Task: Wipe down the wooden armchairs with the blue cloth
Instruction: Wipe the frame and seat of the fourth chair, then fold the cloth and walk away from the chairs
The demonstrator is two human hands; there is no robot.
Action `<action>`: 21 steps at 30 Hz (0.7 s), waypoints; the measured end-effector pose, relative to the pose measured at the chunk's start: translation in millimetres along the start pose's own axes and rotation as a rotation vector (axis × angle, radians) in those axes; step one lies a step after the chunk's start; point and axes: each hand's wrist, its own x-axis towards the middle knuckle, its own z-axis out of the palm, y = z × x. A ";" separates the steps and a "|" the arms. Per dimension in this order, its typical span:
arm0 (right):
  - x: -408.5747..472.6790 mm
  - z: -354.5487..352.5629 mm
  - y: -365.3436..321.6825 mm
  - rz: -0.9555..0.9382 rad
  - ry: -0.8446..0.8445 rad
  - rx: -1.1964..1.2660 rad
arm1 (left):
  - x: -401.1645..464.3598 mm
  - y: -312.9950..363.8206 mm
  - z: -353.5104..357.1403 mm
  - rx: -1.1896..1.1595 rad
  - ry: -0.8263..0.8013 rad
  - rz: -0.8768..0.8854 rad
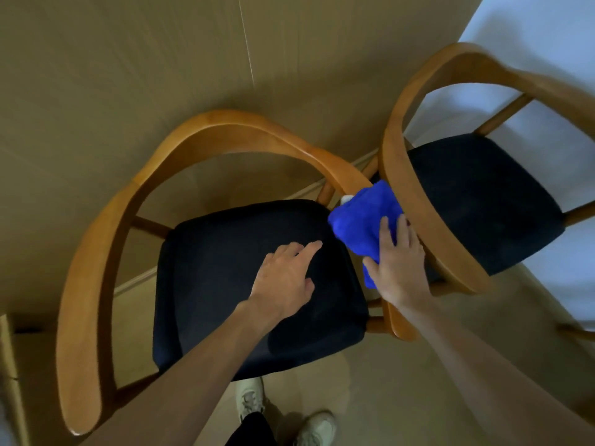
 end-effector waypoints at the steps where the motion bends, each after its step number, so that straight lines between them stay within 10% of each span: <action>1: -11.5 -2.9 -4.7 -0.053 0.015 0.050 | -2.5 4.4 -1.2 -0.006 -0.030 -0.004; 13: -81.0 -170.1 -19.7 -0.163 -0.398 0.787 | -52.7 64.7 -132.9 0.132 0.089 0.393; 18: -134.2 -251.8 -23.2 -0.065 -0.180 0.879 | -72.9 124.1 -238.3 0.238 0.145 0.514; 21: -165.5 -280.5 -39.1 -0.087 0.080 0.498 | -86.4 155.2 -284.7 0.224 0.160 0.507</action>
